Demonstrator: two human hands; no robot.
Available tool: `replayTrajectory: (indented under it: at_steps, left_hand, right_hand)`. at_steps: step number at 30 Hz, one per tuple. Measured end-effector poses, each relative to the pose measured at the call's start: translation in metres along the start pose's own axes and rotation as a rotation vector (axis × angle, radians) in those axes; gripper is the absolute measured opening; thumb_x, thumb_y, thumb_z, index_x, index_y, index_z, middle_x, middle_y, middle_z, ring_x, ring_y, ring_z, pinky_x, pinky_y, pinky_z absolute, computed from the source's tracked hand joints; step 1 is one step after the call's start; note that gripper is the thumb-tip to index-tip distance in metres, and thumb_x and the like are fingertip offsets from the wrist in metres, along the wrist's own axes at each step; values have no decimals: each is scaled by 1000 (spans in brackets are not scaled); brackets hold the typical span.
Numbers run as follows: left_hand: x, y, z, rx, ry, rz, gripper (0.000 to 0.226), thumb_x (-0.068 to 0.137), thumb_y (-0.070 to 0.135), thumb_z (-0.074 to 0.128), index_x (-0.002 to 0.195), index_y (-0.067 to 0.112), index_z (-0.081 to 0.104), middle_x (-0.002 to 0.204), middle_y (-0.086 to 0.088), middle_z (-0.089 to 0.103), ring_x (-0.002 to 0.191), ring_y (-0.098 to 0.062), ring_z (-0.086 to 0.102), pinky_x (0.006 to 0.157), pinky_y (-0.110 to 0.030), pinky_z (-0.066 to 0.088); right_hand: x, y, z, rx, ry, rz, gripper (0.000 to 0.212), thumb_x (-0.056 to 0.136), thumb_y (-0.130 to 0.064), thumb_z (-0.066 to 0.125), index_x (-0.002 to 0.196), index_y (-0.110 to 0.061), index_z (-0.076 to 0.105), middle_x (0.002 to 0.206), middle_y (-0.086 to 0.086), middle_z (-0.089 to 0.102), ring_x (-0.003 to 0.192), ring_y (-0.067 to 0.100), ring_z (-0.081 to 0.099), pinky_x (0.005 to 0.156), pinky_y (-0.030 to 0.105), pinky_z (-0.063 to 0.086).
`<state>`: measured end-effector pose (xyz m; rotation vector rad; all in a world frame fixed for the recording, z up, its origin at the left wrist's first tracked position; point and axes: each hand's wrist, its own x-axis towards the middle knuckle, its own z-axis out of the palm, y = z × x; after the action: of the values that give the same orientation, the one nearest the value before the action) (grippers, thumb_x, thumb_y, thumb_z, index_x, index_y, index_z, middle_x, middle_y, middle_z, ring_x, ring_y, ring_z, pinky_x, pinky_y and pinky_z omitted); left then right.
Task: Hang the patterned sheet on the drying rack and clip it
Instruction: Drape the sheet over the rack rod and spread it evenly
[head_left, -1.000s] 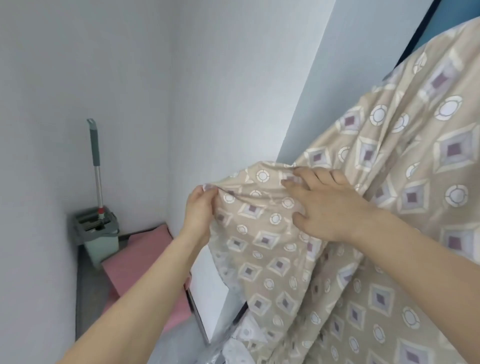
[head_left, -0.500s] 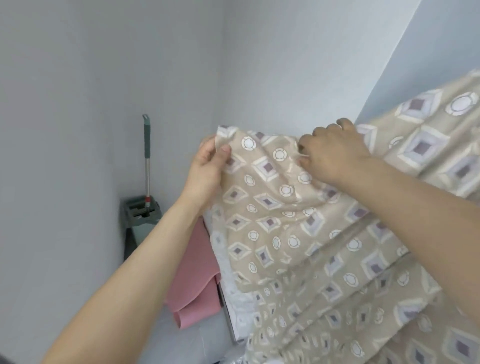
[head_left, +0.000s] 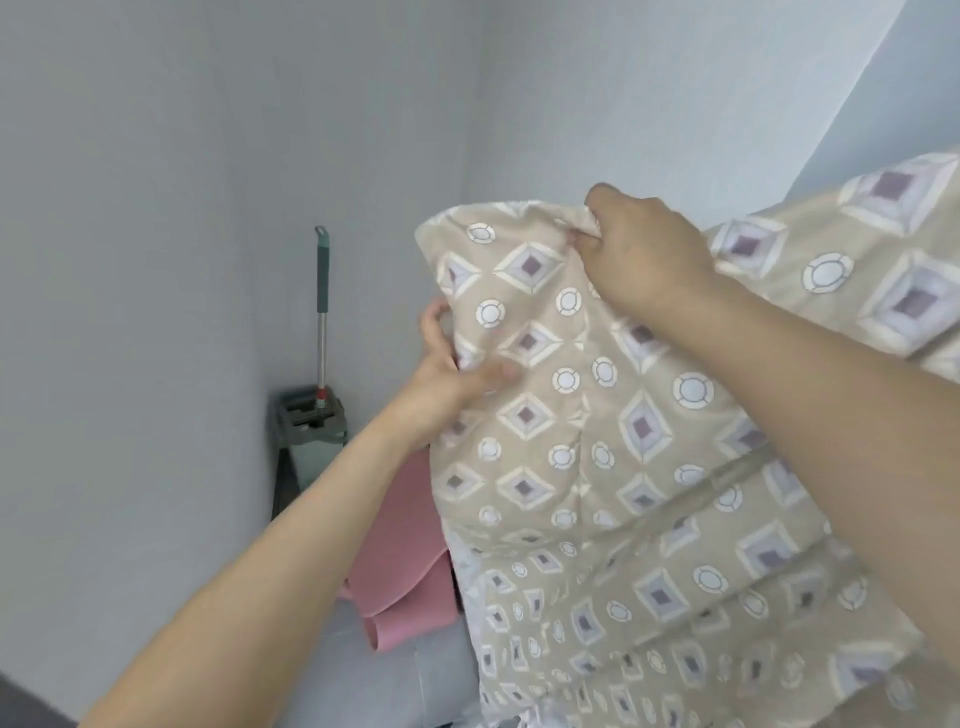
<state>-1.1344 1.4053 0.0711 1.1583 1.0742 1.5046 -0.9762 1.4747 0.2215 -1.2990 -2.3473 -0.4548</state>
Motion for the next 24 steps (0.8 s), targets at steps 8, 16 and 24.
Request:
replayTrajectory:
  at_steps: [8,16,24]
  left_hand:
    - [65,-14,-35,151,749,73,26,82,-3,38,70,16,52,69,-3,56,63,-17,50,58,-29,43]
    - [72,-36,-8,411,542,-133,18,92,9,42,84,10,59,80,-9,63,70,-23,62,62,-23,54]
    - [53,-15,5,582,278,-272,32,88,6,62,72,25,42,74,8,50,61,-2,47,57,-14,47]
  right_hand:
    - [-31,10,15,-274,231,-306,21,91,-19,55,105,-4,52,87,21,60,79,40,59,64,43,37]
    - [-61,12,23,-373,243,-432,23,73,-13,71,89,-7,55,71,13,58,66,33,56,64,40,41]
    - [-85,21,12,-403,217,-397,18,78,-17,64,91,-7,57,78,14,57,75,35,56,76,44,41]
